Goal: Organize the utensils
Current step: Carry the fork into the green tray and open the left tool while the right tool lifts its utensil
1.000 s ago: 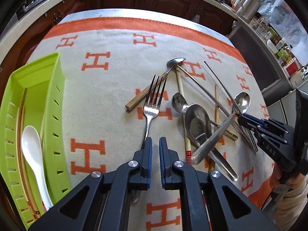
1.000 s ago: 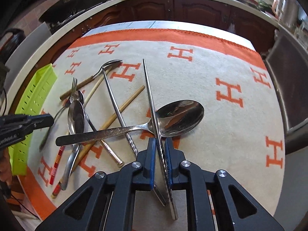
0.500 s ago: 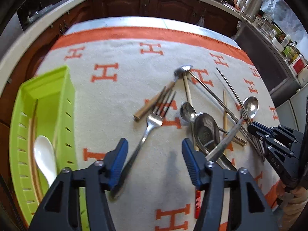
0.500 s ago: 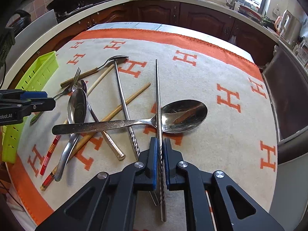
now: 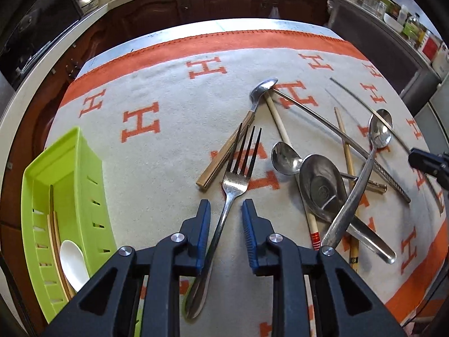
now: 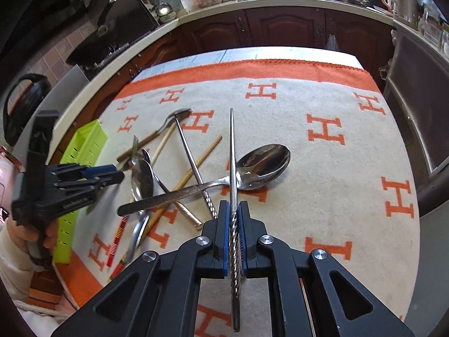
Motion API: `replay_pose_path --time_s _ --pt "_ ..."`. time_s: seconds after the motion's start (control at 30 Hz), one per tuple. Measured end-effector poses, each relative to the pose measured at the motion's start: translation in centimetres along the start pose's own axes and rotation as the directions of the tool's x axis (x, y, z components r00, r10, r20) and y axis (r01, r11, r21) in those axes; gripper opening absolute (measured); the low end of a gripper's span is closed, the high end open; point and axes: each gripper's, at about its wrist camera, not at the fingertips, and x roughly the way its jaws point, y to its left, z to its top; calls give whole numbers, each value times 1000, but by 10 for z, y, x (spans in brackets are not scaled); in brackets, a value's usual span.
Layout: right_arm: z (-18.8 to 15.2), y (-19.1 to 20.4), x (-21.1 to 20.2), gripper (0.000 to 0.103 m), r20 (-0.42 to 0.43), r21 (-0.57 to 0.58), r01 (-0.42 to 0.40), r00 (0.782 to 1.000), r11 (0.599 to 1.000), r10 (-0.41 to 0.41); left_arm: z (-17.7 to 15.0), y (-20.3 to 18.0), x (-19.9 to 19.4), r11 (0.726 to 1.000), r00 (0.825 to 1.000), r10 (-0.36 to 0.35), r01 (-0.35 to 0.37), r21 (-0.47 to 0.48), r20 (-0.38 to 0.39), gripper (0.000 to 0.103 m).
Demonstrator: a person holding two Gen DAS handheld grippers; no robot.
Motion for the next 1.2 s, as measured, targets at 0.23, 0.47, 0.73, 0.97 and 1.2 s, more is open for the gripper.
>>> replay_pose_path --time_s 0.23,0.47,0.73,0.97,1.2 --pt "4 10 -27 6 51 19 -58 997 998 57 -6 0 -4 999 1000 -6 6 -46 -9 2" --pt "2 28 -44 6 66 3 -95 993 996 94 -18 8 -32 988 996 -69 75 -134 50 1" --pt "0 71 -59 6 68 -32 -172 983 985 173 -37 21 -87 978 989 -89 109 -180 116 1" --pt "7 136 -56 6 19 -52 -261 965 964 262 -60 59 -132 970 987 9 31 -241 162 2" --pt "18 209 -39 6 -50 -44 -311 950 949 309 -89 109 -129 941 987 99 -51 -335 129 2"
